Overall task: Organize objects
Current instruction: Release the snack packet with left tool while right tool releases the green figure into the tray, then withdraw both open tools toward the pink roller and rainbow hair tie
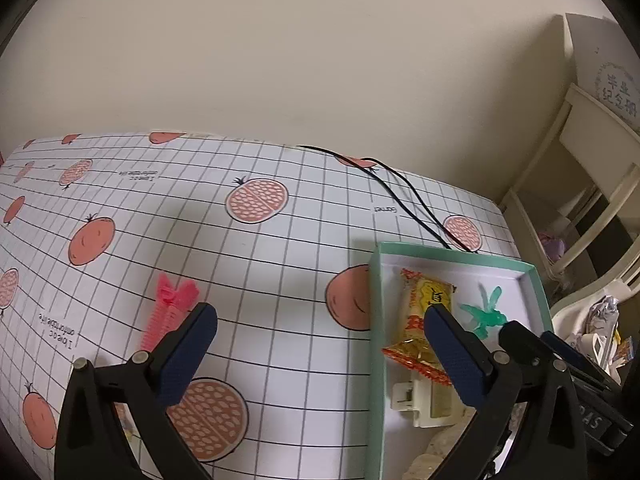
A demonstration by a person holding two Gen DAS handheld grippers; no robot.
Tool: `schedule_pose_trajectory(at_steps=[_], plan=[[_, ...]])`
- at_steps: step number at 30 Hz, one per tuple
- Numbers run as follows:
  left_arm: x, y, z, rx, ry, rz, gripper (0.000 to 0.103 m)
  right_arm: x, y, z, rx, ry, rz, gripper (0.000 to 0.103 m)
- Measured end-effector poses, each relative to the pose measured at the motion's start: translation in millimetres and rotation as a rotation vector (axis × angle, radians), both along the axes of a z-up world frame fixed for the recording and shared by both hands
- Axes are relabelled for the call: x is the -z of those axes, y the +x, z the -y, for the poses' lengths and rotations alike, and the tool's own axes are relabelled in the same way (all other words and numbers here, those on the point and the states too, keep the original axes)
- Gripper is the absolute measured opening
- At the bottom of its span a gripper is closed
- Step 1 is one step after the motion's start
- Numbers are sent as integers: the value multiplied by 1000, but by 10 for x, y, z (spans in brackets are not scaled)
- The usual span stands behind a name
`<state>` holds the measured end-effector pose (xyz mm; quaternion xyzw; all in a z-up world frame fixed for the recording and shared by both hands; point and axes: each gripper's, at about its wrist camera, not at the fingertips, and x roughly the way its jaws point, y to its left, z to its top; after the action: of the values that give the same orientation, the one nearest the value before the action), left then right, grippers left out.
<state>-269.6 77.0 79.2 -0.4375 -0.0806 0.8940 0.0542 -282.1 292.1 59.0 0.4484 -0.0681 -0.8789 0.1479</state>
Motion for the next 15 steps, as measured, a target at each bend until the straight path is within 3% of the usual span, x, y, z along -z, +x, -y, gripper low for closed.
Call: schedule_pose_trajectory(at_steps=[15], plan=[[-24, 116, 162, -52, -38, 16, 103, -35, 52, 65, -13, 15, 20, 103]])
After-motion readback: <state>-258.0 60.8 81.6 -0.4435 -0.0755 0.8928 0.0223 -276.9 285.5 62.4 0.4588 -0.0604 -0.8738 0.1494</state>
